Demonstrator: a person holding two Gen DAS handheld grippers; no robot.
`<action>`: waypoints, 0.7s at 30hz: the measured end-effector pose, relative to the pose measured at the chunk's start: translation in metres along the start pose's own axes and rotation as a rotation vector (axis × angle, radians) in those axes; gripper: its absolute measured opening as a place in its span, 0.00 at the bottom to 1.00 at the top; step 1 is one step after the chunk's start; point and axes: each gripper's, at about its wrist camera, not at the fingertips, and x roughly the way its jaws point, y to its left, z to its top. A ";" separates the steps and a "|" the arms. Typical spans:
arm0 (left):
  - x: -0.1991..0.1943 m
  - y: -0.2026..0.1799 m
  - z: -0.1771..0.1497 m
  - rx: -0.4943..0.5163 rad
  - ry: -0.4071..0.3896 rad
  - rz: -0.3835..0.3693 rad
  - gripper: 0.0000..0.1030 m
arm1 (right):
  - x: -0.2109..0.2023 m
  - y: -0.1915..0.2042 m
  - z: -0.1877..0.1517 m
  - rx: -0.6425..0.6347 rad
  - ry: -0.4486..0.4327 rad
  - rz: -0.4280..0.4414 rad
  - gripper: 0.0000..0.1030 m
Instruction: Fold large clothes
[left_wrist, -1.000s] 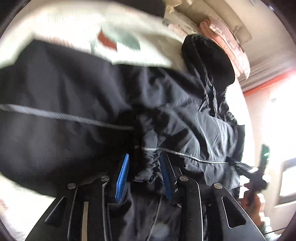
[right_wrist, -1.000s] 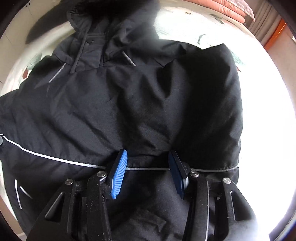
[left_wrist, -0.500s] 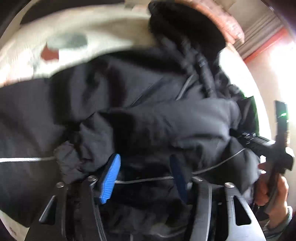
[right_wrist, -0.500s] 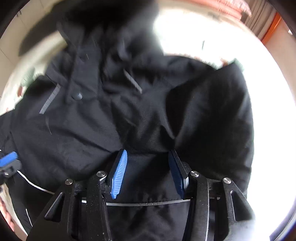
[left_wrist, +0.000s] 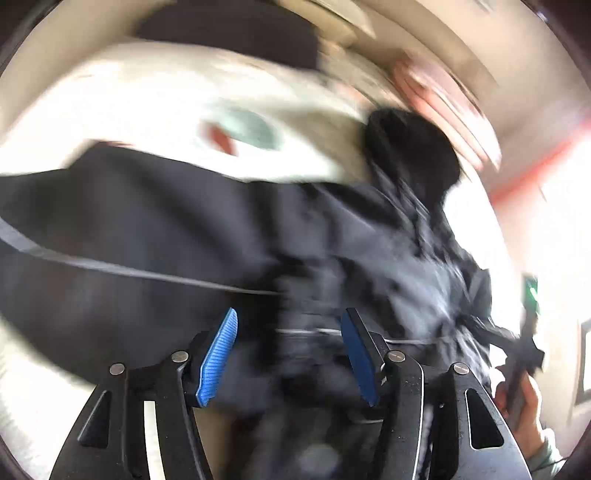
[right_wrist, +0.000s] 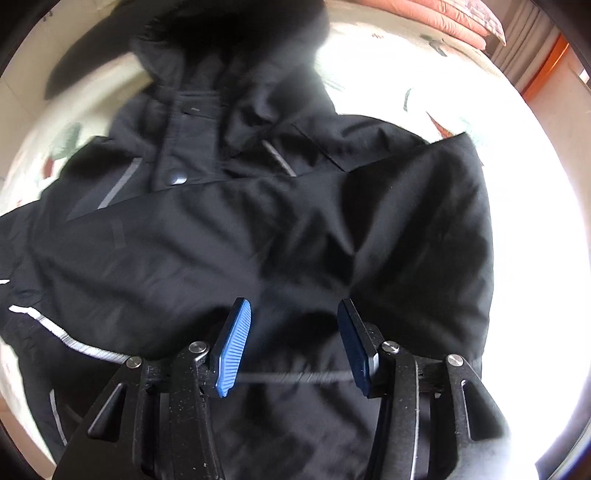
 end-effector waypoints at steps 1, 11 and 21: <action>-0.015 0.026 0.003 -0.047 -0.029 0.042 0.59 | -0.005 0.006 -0.004 -0.013 -0.007 0.004 0.52; -0.075 0.256 0.038 -0.468 -0.193 0.304 0.67 | -0.022 0.082 -0.016 -0.132 -0.002 0.042 0.55; -0.029 0.341 0.044 -0.720 -0.204 0.113 0.69 | -0.021 0.101 -0.028 -0.172 0.027 0.042 0.55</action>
